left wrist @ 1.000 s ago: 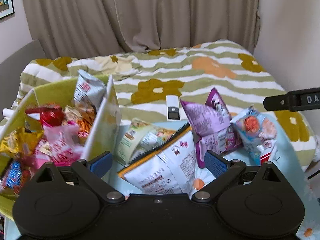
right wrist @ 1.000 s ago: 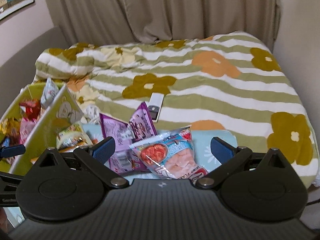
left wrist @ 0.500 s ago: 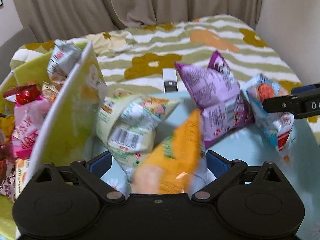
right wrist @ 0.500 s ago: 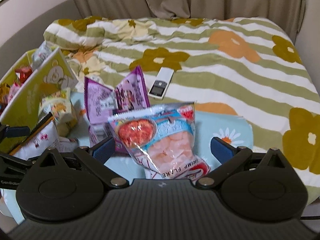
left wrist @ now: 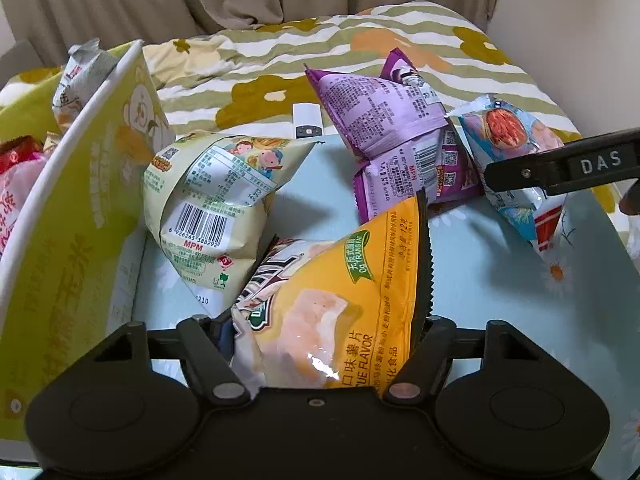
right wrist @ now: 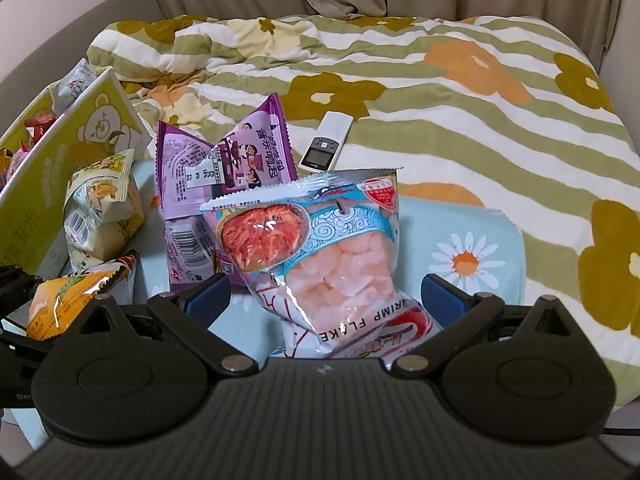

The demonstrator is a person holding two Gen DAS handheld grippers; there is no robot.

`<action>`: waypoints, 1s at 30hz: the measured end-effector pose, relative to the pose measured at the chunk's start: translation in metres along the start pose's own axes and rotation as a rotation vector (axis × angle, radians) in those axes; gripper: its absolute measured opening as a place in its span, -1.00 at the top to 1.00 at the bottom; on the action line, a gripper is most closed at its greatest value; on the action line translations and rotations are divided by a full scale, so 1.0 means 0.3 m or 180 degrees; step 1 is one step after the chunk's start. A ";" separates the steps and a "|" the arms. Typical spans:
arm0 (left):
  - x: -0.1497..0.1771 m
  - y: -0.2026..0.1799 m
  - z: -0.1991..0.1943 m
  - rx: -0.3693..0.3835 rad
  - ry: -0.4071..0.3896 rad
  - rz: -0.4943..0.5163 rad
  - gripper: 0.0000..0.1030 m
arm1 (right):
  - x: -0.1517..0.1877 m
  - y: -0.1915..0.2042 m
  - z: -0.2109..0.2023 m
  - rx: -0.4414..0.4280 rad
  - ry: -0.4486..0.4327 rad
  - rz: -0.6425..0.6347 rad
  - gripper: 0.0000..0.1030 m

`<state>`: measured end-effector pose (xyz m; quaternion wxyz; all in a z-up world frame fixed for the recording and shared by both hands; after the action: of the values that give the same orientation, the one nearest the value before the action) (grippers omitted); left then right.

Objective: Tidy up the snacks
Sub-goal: 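Grasp the yellow chip bag with left tool while right grasps Shrimp Flake bag, then drop the yellow chip bag into the box with left tool while right drops Shrimp Flake bag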

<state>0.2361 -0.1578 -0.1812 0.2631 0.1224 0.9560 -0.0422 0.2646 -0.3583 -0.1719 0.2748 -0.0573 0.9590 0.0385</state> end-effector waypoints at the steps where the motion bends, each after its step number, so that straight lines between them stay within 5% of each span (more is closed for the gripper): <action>1: 0.001 0.000 -0.001 0.0004 0.0000 0.0000 -0.43 | 0.002 0.000 0.002 0.0007 0.0003 -0.0007 -1.00; 14: 0.019 -0.014 -0.070 0.0152 -0.0042 -0.0018 -0.41 | 0.035 -0.007 0.043 0.0072 0.0092 -0.0023 -1.00; 21: 0.012 -0.008 -0.123 0.0178 -0.0141 -0.0052 -0.41 | 0.067 -0.007 0.000 0.0092 0.0081 0.0009 -0.43; 30: -0.003 0.019 -0.301 0.0261 -0.0503 -0.0054 -0.41 | 0.058 0.047 -0.178 0.0170 -0.0117 0.0096 -0.32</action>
<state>0.1940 -0.1394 -0.1034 0.3321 0.1212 0.9308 -0.0931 0.2201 -0.3513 -0.1355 0.2933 -0.0347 0.9552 0.0180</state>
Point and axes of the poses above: each gripper's, at about its wrist camera, not at the fingertips, and z roughly the way its jaws point, y to its left, x to its underside, the point moved 2 cm from there along z, roughly the way its jaws point, and after that the axes turned 6 degrees about x, right-handed, at the moved point
